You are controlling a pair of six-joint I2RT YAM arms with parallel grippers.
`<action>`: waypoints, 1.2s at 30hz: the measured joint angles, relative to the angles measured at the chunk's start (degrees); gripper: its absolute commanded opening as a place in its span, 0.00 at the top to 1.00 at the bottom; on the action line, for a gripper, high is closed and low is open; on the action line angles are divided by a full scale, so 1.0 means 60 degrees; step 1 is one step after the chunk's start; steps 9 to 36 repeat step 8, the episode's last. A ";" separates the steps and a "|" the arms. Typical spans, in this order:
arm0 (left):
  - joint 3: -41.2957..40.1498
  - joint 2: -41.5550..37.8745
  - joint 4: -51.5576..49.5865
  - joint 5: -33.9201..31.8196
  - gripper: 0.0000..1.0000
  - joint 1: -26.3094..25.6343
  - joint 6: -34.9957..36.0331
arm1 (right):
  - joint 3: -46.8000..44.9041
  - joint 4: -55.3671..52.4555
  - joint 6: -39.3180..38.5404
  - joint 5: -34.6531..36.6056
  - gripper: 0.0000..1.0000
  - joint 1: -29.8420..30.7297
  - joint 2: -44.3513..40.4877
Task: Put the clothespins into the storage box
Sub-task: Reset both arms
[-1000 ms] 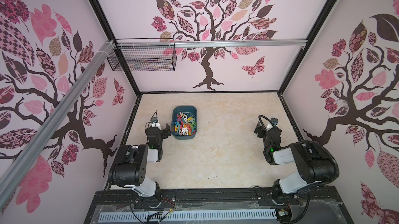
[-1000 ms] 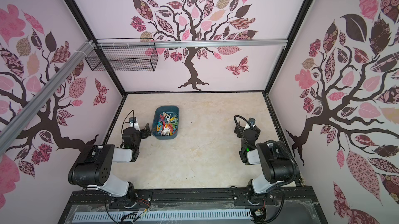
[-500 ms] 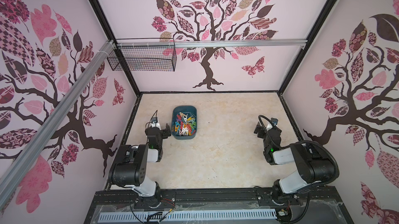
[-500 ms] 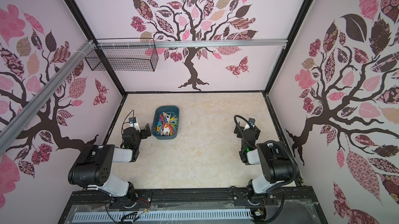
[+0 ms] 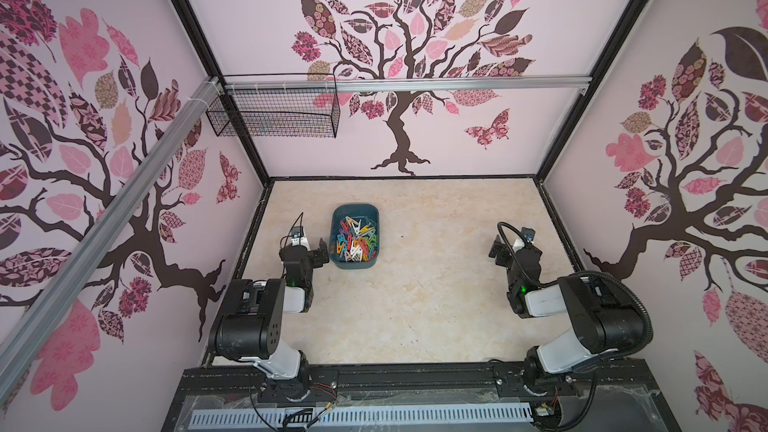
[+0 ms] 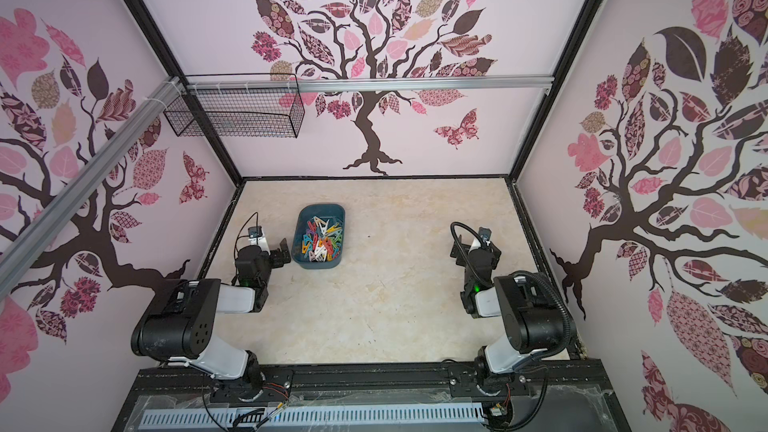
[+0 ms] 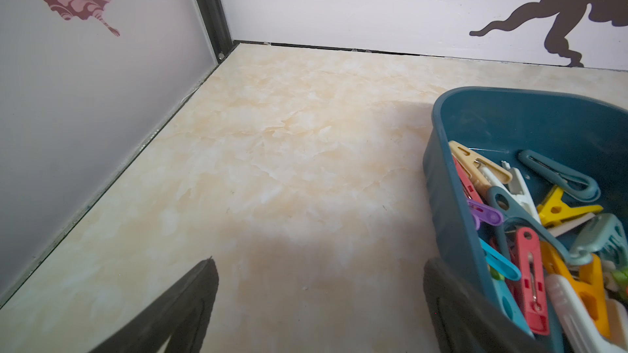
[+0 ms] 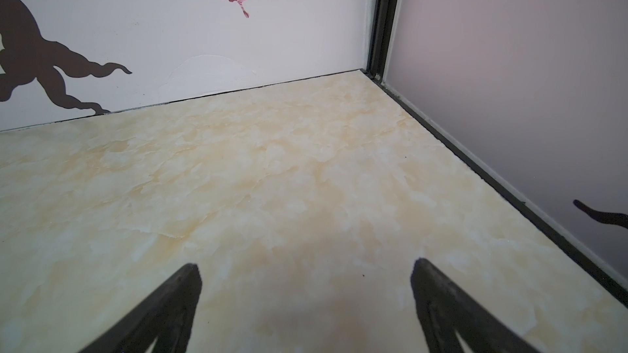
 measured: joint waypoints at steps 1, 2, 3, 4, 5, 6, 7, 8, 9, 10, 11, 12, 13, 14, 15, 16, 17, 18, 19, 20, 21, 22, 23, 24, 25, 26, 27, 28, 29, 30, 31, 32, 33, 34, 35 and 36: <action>0.0000 0.0000 0.0000 0.0000 0.02 0.0000 0.0000 | 0.0000 0.0000 0.0000 0.0000 0.00 0.0000 0.0000; 0.0000 0.0000 0.0000 0.0004 0.02 0.0000 0.0004 | 0.0000 0.0000 0.0000 0.0000 0.00 0.0000 0.0000; 0.0000 0.0000 0.0000 0.0069 0.02 0.0000 0.0044 | 0.0000 0.0000 0.0000 0.0000 0.00 0.0000 0.0000; 0.0007 0.0000 -0.0004 0.0197 0.02 0.0011 0.0098 | 0.0000 0.0000 0.0000 0.0000 0.00 0.0000 0.0000; 0.0022 0.0000 -0.0018 0.0346 0.02 0.0047 0.0160 | 0.0000 0.0000 0.0000 0.0000 0.00 0.0000 0.0000; 0.0058 0.0000 -0.0073 0.0539 0.02 0.0084 0.0204 | 0.0000 0.0000 0.0000 0.0000 0.00 0.0000 0.0000; 0.0095 0.0000 -0.0106 0.0678 0.02 0.0124 0.0233 | 0.0000 0.0000 0.0000 0.0000 0.00 0.0000 0.0000; 0.0109 0.0000 -0.0106 0.0790 0.02 0.0168 0.0248 | 0.0000 0.0000 0.0000 0.0000 0.00 0.0000 0.0000; 0.0109 0.0000 -0.0106 0.0790 0.02 0.0168 0.0248 | 0.0000 0.0000 0.0000 0.0000 0.00 0.0000 0.0000; 0.0109 0.0000 -0.0106 0.0790 0.02 0.0168 0.0248 | 0.0000 0.0000 0.0000 0.0000 0.00 0.0000 0.0000; 0.0109 0.0000 -0.0106 0.0790 0.02 0.0168 0.0248 | 0.0000 0.0000 0.0000 0.0000 0.00 0.0000 0.0000; 0.0109 0.0000 -0.0106 0.0790 0.02 0.0168 0.0248 | 0.0000 0.0000 0.0000 0.0000 0.00 0.0000 0.0000; 0.0109 0.0000 -0.0106 0.0790 0.02 0.0168 0.0248 | 0.0000 0.0000 0.0000 0.0000 0.00 0.0000 0.0000; 0.0109 0.0000 -0.0106 0.0790 0.02 0.0168 0.0248 | 0.0000 0.0000 0.0000 0.0000 0.00 0.0000 0.0000; 0.0109 0.0000 -0.0106 0.0790 0.02 0.0168 0.0248 | 0.0000 0.0000 0.0000 0.0000 0.00 0.0000 0.0000; 0.0109 0.0000 -0.0106 0.0790 0.02 0.0168 0.0248 | 0.0000 0.0000 0.0000 0.0000 0.00 0.0000 0.0000; 0.0109 0.0000 -0.0106 0.0790 0.02 0.0168 0.0248 | 0.0000 0.0000 0.0000 0.0000 0.00 0.0000 0.0000; 0.0109 0.0000 -0.0106 0.0790 0.02 0.0168 0.0248 | 0.0000 0.0000 0.0000 0.0000 0.00 0.0000 0.0000; 0.0109 0.0000 -0.0106 0.0790 0.02 0.0168 0.0248 | 0.0000 0.0000 0.0000 0.0000 0.00 0.0000 0.0000; 0.0109 0.0000 -0.0106 0.0790 0.02 0.0168 0.0248 | 0.0000 0.0000 0.0000 0.0000 0.00 0.0000 0.0000; 0.0109 0.0000 -0.0106 0.0790 0.02 0.0168 0.0248 | 0.0000 0.0000 0.0000 0.0000 0.00 0.0000 0.0000; 0.0109 0.0000 -0.0106 0.0790 0.02 0.0168 0.0248 | 0.0000 0.0000 0.0000 0.0000 0.00 0.0000 0.0000; 0.0109 0.0000 -0.0106 0.0790 0.02 0.0168 0.0248 | 0.0000 0.0000 0.0000 0.0000 0.00 0.0000 0.0000; 0.0109 0.0000 -0.0106 0.0790 0.02 0.0168 0.0248 | 0.0000 0.0000 0.0000 0.0000 0.00 0.0000 0.0000; 0.0109 0.0000 -0.0106 0.0790 0.02 0.0168 0.0248 | 0.0000 0.0000 0.0000 0.0000 0.00 0.0000 0.0000; 0.0109 0.0000 -0.0106 0.0790 0.02 0.0168 0.0248 | 0.0000 0.0000 0.0000 0.0000 0.00 0.0000 0.0000; 0.0109 0.0000 -0.0106 0.0790 0.02 0.0168 0.0248 | 0.0000 0.0000 0.0000 0.0000 0.00 0.0000 0.0000; 0.0109 0.0000 -0.0106 0.0790 0.02 0.0168 0.0248 | 0.0000 0.0000 0.0000 0.0000 0.00 0.0000 0.0000; 0.0109 0.0000 -0.0106 0.0790 0.02 0.0168 0.0248 | 0.0000 0.0000 0.0000 0.0000 0.00 0.0000 0.0000; 0.0109 0.0000 -0.0106 0.0790 0.02 0.0168 0.0248 | 0.0000 0.0000 0.0000 0.0000 0.00 0.0000 0.0000; 0.0109 0.0000 -0.0106 0.0790 0.02 0.0168 0.0248 | 0.0000 0.0000 0.0000 0.0000 0.00 0.0000 0.0000; 0.0109 0.0000 -0.0106 0.0790 0.02 0.0168 0.0248 | 0.0000 0.0000 0.0000 0.0000 0.00 0.0000 0.0000; 0.0109 0.0000 -0.0106 0.0790 0.02 0.0168 0.0248 | 0.0000 0.0000 0.0000 0.0000 0.00 0.0000 0.0000; 0.0109 0.0000 -0.0106 0.0790 0.02 0.0168 0.0248 | 0.0000 0.0000 0.0000 0.0000 0.00 0.0000 0.0000; 0.0109 0.0000 -0.0106 0.0790 0.02 0.0168 0.0248 | 0.0000 0.0000 0.0000 0.0000 0.00 0.0000 0.0000; 0.0109 0.0000 -0.0106 0.0790 0.02 0.0168 0.0248 | 0.0000 0.0000 0.0000 0.0000 0.00 0.0000 0.0000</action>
